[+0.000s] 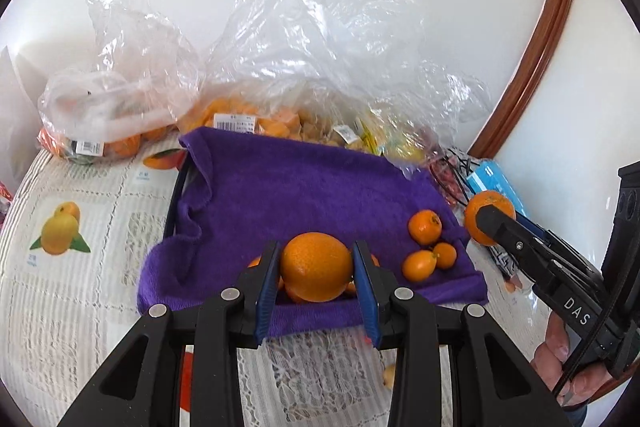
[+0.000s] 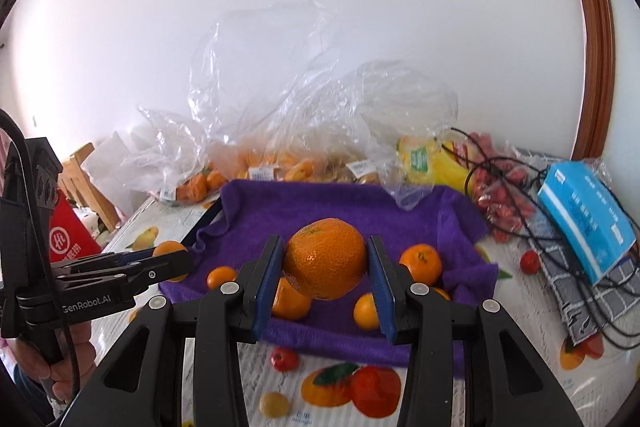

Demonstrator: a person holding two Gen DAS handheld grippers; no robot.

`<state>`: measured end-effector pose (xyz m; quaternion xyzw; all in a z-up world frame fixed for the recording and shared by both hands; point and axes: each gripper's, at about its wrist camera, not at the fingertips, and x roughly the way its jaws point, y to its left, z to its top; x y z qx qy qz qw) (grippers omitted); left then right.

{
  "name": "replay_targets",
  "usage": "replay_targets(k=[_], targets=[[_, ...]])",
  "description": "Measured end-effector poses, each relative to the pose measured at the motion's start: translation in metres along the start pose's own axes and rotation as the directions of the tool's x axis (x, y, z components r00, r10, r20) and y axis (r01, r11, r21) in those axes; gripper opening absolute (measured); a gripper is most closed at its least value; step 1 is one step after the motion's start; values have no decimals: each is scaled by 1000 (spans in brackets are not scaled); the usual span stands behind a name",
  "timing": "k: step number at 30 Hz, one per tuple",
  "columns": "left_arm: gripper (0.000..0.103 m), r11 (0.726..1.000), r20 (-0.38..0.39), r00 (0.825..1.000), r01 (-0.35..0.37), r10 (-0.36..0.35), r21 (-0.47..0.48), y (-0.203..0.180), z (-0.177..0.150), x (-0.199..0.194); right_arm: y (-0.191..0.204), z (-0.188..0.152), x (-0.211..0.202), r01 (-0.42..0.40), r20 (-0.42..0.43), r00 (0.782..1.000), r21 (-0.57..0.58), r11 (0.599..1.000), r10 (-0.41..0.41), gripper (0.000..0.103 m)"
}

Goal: Organize fruits
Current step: 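Carry both held oranges over the purple towel, then lower both oranges onto the towel and open both grippers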

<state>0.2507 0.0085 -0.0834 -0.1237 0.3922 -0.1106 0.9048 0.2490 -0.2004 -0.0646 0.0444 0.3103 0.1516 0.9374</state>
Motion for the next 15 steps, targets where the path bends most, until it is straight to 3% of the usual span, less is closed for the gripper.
replay_targets(k=[4, 15], targets=[[34, 1000, 6, 1000, -31, 31, -1, 9, -2, 6, -2, -6, 14, 36, -10, 999, -2, 999, -36, 42], [34, 994, -41, 998, -60, 56, -87, 43, -13, 20, -18, -33, 44, 28, -80, 996, 51, 998, -24, 42]])
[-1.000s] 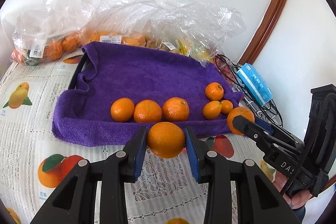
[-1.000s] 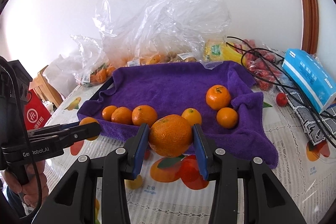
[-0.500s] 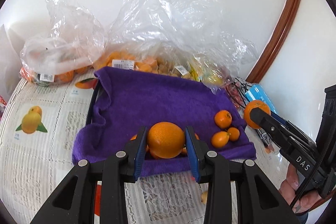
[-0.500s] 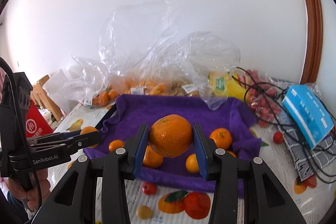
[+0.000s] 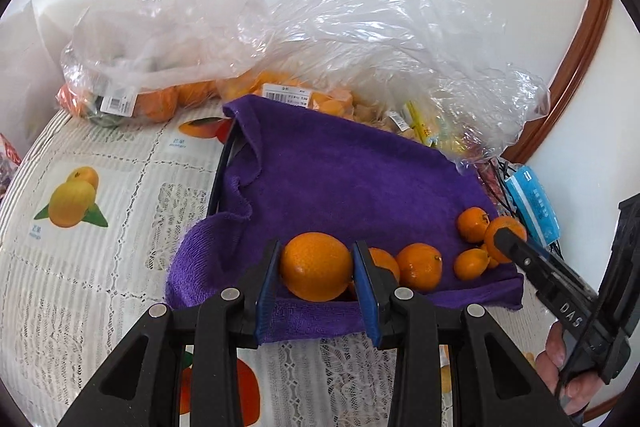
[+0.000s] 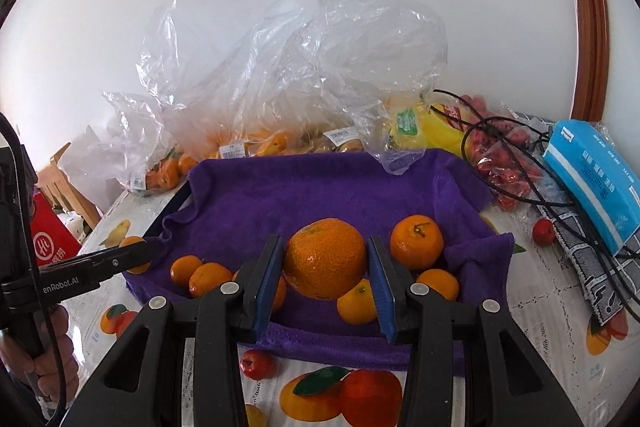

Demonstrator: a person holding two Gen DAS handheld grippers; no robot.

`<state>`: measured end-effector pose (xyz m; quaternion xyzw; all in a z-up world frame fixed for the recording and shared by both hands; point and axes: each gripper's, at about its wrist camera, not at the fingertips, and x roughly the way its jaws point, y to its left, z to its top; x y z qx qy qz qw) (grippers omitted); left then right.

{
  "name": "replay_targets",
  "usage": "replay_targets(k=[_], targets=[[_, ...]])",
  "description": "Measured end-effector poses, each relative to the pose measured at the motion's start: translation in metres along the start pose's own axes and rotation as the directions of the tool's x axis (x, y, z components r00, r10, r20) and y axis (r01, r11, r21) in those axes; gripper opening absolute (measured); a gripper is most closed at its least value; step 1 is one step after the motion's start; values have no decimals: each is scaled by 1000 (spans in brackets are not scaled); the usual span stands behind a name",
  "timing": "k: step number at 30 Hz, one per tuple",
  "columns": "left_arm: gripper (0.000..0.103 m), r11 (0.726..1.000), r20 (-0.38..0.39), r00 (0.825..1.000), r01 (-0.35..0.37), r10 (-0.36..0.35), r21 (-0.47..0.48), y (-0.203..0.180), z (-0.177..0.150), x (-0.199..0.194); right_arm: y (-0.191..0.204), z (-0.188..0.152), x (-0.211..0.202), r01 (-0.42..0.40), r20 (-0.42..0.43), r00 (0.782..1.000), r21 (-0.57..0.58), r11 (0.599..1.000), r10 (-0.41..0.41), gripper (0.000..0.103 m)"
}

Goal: Organize fruits
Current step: 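Lower both oranges onto the towel and open both grippers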

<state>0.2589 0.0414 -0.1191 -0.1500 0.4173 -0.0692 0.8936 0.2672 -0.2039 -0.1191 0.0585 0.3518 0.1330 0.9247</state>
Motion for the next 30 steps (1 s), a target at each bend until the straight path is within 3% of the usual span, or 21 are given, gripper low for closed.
replay_targets(k=[6, 10, 14, 21, 30], targets=[[34, 1000, -1, 1000, 2, -2, 2, -1, -1, 2, 8, -10, 18, -9, -52, 999, -32, 999, 7, 42], [34, 1000, -17, 1000, 0, 0, -2, -1, -2, 6, 14, -13, 19, 15, -37, 999, -81, 997, -18, 42], [34, 1000, -16, 1000, -1, 1, 1, -3, -3, 7, 18, -15, 17, -9, -33, 999, -93, 996, 6, 42], [34, 1000, -16, 1000, 7, -7, -1, -4, -2, 8, 26, -25, 32, 28, -76, 996, -159, 987, -41, 42], [34, 1000, -20, 1000, 23, -22, 20, -10, -4, 9, 22, -23, 29, 27, -79, 996, -143, 989, -39, 42]])
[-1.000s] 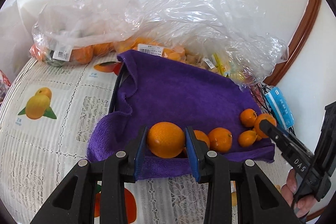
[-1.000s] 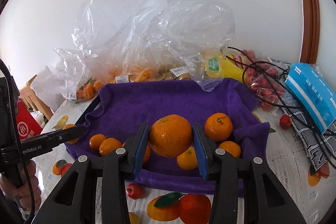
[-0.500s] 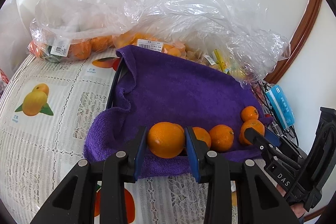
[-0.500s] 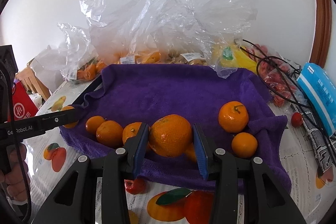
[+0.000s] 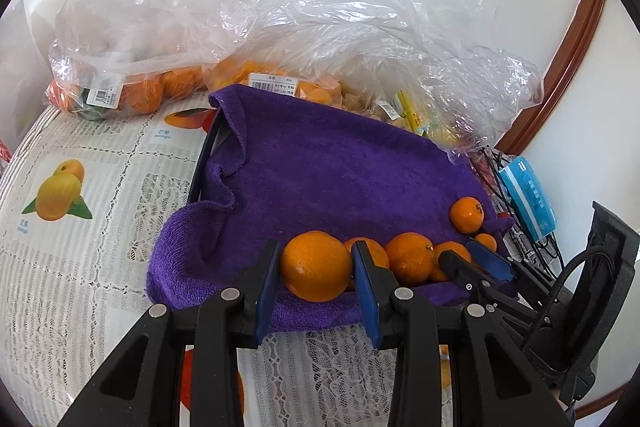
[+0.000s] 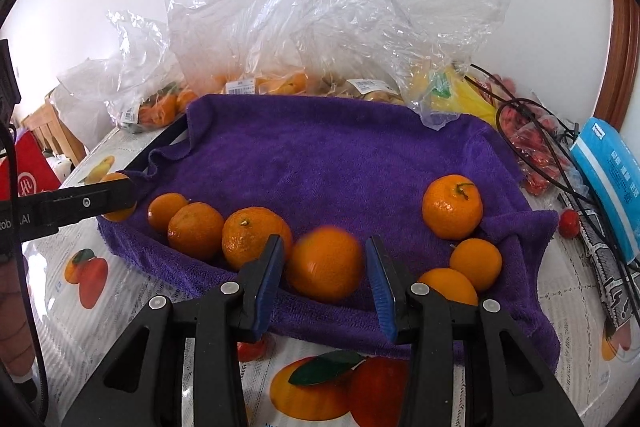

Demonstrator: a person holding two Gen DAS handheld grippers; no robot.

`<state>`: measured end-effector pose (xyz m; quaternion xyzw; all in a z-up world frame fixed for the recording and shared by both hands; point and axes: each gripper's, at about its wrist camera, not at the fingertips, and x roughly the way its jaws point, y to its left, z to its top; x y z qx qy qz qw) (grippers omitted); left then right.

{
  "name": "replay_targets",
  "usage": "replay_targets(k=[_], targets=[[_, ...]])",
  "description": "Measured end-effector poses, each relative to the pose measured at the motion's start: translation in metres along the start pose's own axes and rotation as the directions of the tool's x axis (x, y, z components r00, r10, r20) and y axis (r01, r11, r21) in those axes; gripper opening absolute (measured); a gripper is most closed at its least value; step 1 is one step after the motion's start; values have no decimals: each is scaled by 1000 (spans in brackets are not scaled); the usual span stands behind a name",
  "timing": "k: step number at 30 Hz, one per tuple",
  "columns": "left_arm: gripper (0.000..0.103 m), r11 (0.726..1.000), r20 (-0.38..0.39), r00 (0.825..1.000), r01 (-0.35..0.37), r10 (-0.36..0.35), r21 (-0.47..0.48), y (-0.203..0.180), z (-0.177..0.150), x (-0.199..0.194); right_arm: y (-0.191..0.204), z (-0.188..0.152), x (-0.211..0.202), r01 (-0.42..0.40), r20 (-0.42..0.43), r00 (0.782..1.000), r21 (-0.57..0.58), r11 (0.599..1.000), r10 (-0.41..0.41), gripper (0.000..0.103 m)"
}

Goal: Organize fruits
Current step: 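Lower both oranges onto the towel and open both grippers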

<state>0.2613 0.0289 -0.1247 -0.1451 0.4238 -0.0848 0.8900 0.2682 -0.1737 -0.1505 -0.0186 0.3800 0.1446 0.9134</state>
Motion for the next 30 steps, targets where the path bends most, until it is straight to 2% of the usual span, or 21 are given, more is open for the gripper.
replay_targets(k=[10, 20, 30], targets=[[34, 1000, -16, 1000, 27, -27, -11, -8, 8, 13, -12, 7, -34, -9, 75, 997, 41, 999, 6, 44], [34, 1000, -16, 1000, -26, 26, -1, -21, 15, 40, -32, 10, -34, -39, 54, 998, 145, 989, 32, 44], [34, 998, -12, 999, -47, 47, 32, -24, 14, 41, -33, 10, -36, -45, 56, 998, 150, 988, 37, 44]])
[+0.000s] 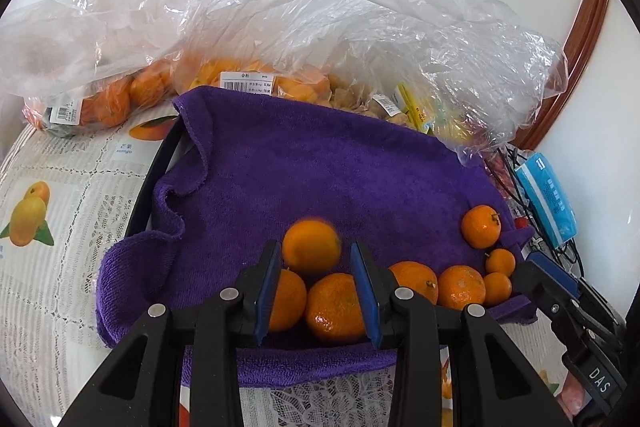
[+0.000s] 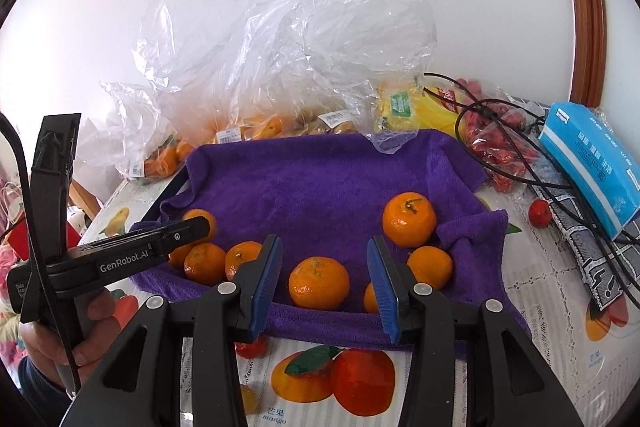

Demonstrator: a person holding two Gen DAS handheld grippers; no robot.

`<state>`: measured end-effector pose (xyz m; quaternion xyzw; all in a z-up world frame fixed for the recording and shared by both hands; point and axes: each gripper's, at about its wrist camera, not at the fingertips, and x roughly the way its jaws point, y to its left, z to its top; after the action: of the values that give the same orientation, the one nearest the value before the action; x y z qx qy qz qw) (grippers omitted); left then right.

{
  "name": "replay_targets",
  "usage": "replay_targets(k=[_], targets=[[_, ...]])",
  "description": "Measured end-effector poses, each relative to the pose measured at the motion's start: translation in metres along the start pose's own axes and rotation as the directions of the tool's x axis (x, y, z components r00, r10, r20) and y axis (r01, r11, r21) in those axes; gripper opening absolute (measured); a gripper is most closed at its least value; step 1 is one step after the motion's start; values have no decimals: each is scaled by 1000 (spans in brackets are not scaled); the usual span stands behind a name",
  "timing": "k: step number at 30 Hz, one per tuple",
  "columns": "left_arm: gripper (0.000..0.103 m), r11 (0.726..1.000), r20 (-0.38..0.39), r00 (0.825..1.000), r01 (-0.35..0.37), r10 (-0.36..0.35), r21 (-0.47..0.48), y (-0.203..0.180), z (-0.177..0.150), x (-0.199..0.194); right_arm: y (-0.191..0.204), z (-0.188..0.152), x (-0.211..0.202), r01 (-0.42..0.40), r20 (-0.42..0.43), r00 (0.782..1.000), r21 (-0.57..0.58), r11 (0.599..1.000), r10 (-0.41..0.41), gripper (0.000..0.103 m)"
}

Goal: Organize fruits
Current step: 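Lower both oranges onto the towel and open both grippers, then move the right gripper to the red apple and close on it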

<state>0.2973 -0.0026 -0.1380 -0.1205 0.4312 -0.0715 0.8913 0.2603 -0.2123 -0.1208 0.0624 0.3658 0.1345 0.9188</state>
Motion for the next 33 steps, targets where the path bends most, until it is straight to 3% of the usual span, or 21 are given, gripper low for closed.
replay_targets(k=[5, 8, 16, 24, 33], targets=[[35, 1000, -1, 1000, 12, -12, -21, 6, -2, -12, 1, -1, 0, 8, 1, 1000, -8, 1000, -8, 44], [44, 1000, 13, 1000, 11, -10, -19, 8, -9, -25, 0, -2, 0, 7, -2, 1000, -10, 1000, -7, 44], [52, 999, 55, 998, -40, 40, 8, 17, -27, -52, 8, -15, -10, 3, -9, 1000, -3, 1000, -3, 45], [52, 998, 55, 997, -51, 52, -27, 36, -27, -63, 44, -43, 7, 12, -161, 987, -79, 997, -24, 37], [53, 998, 71, 997, -23, 27, -58, 46, -24, -76, 63, -56, 24, 21, -224, 974, -90, 996, -41, 36]])
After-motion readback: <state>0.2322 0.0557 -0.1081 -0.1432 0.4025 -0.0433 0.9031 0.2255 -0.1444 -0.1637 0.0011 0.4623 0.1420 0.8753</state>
